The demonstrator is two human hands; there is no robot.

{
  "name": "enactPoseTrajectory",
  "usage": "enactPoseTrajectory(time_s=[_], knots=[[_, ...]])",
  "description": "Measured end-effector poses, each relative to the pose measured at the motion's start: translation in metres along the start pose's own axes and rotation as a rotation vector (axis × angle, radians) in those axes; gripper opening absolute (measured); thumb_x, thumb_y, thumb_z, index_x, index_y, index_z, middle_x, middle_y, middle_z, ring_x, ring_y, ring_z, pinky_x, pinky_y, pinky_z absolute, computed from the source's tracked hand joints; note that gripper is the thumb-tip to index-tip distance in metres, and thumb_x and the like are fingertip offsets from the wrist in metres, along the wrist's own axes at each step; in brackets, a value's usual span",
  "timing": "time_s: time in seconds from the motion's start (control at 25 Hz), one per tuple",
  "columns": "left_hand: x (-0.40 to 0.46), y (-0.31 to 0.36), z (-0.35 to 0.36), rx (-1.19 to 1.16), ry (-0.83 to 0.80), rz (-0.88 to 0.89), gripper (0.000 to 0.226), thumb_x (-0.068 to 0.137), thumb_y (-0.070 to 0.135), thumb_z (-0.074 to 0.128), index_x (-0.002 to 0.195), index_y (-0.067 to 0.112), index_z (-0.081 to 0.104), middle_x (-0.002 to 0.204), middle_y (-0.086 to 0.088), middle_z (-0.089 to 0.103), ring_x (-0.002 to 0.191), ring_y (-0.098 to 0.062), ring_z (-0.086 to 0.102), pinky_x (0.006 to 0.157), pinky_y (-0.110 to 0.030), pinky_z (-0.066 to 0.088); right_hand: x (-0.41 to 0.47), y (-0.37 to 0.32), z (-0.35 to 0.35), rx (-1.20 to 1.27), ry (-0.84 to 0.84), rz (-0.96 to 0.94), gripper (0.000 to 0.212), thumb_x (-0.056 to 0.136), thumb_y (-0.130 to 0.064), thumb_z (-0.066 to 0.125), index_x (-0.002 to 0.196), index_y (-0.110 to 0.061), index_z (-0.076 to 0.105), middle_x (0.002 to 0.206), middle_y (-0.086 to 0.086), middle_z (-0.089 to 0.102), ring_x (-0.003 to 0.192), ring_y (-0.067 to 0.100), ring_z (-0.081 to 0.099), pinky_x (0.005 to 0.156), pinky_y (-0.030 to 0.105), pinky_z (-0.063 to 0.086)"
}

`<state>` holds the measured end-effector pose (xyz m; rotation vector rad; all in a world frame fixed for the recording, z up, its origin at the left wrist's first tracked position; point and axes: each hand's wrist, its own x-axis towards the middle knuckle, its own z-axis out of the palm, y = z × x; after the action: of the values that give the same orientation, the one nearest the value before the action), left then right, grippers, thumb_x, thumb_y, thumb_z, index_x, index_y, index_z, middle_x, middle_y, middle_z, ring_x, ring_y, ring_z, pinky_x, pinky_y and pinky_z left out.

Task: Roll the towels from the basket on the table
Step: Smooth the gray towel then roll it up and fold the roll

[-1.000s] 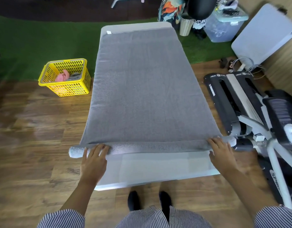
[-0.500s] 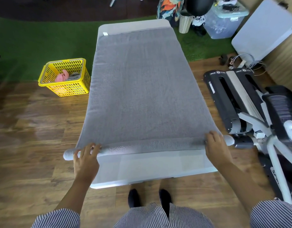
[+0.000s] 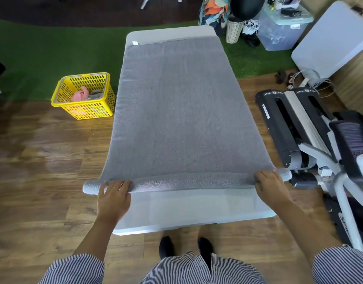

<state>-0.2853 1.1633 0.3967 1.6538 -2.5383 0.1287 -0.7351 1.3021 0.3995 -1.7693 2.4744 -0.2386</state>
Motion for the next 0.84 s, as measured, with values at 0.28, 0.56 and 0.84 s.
enactPoseTrajectory(time_s=[0.28, 0.56, 0.84], knots=[[-0.002, -0.011, -0.002, -0.085, -0.041, -0.027, 0.044, 0.079, 0.024, 0.035, 0.108, 0.008, 0.063, 0.107, -0.008, 0.065, 0.096, -0.028, 0.061, 0.092, -0.052, 0.042, 0.002, 0.008, 0.005, -0.032, 0.045, -0.018, 0.025, 0.067, 0.006, 0.065, 0.088, -0.005, 0.063, 0.085, 0.011, 0.062, 0.078, 0.035, 0.058, 0.09, 0.054, 0.044], [0.003, -0.033, 0.005, -0.116, -0.111, 0.046, 0.048, 0.065, 0.012, 0.065, 0.113, 0.011, 0.064, 0.113, -0.005, 0.064, 0.112, -0.026, 0.055, 0.108, -0.051, 0.025, -0.002, 0.009, 0.007, 0.052, -0.072, 0.01, 0.045, 0.066, 0.008, 0.068, 0.111, 0.002, 0.064, 0.107, 0.015, 0.064, 0.105, 0.038, 0.057, 0.108, 0.054, 0.024], [0.003, -0.027, -0.009, -0.061, -0.189, 0.022, 0.044, 0.078, 0.024, 0.033, 0.093, 0.011, 0.072, 0.078, -0.004, 0.069, 0.064, -0.03, 0.065, 0.058, -0.04, 0.052, 0.006, 0.002, -0.011, 0.116, -0.197, 0.054, 0.036, 0.073, 0.011, 0.05, 0.101, -0.005, 0.066, 0.095, 0.013, 0.064, 0.097, 0.034, 0.052, 0.102, 0.052, 0.037]])
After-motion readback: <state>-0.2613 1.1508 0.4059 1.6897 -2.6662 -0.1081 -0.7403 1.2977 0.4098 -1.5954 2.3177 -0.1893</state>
